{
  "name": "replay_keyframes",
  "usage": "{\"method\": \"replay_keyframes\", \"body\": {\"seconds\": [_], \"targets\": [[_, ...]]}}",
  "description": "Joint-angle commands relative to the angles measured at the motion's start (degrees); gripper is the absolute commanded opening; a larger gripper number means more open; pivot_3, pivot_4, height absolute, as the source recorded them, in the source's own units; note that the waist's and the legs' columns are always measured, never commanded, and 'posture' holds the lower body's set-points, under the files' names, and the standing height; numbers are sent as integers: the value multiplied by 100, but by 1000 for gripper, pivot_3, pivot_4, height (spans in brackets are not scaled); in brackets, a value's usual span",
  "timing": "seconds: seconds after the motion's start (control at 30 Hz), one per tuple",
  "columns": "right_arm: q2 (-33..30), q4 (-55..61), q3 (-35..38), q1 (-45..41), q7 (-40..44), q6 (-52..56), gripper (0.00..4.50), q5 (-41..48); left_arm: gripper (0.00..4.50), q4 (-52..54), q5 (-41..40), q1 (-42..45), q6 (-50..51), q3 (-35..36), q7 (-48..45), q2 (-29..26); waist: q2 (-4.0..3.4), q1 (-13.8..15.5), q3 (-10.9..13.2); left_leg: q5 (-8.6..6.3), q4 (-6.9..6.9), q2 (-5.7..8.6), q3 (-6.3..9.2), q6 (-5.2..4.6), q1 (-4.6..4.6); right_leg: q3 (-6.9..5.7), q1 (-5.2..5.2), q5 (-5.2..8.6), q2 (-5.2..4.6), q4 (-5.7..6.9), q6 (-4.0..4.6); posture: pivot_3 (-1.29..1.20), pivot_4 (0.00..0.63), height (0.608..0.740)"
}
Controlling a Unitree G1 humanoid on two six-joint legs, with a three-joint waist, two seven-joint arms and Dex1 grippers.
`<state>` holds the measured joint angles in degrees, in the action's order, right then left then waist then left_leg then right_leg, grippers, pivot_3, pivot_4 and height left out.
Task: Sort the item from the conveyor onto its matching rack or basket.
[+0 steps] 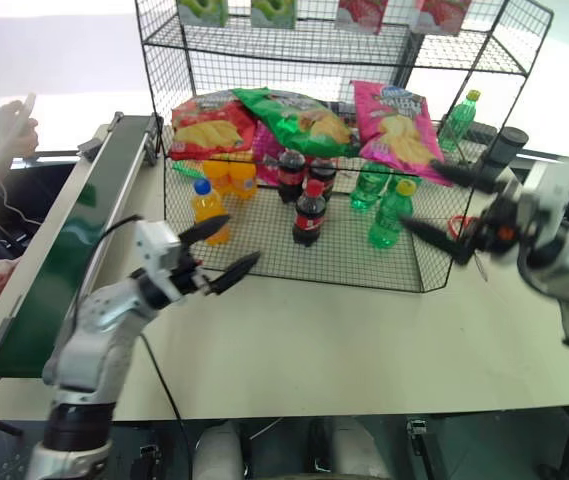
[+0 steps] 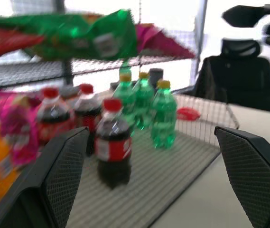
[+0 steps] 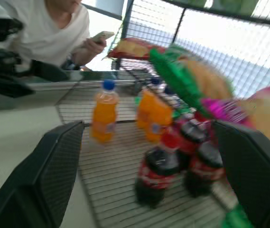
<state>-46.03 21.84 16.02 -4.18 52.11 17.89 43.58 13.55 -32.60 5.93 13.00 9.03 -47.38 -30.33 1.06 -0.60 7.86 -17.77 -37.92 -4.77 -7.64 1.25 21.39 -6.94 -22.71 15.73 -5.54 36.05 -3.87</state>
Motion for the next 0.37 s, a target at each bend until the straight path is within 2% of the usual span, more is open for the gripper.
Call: {"method": "replay_keyframes", "body": {"seconds": [0.03, 0.13, 0.23, 0.37], "targets": [[6, 612, 484, 1081, 305, 75, 4463, 151, 4500, -38, -178, -258, 71, 693, -330, -565, 0, 6, 1, -1, 0, 1, -1, -1, 1, 1, -2, 0, -3, -1, 0, 0, 150, 726], [26, 262, 965, 1783, 602, -191, 4463, -42, 4500, -229, -155, -540, 181, 1149, -390, -973, -4, 13, 3, -9, -7, 4, -3, -13, 0, 3, 2, 1, -11, -6, 1, 0, 150, 726], [-17, -122, 1225, 2107, 904, -455, 4463, -278, 4500, -429, -41, -856, 145, 1368, -545, -1193, -2, 1, 1, -11, -11, 6, -5, -16, -5, 7, 4, 10, -13, -12, 18, 0, 150, 726], [-72, -316, 1310, 2081, 1090, -620, 4463, -428, 4500, -754, 10, -958, 7, 1479, -700, -1288, -3, -2, 2, -11, -9, 4, -6, -16, -2, 8, 0, 10, -9, -6, 19, 0, 150, 726]]}}
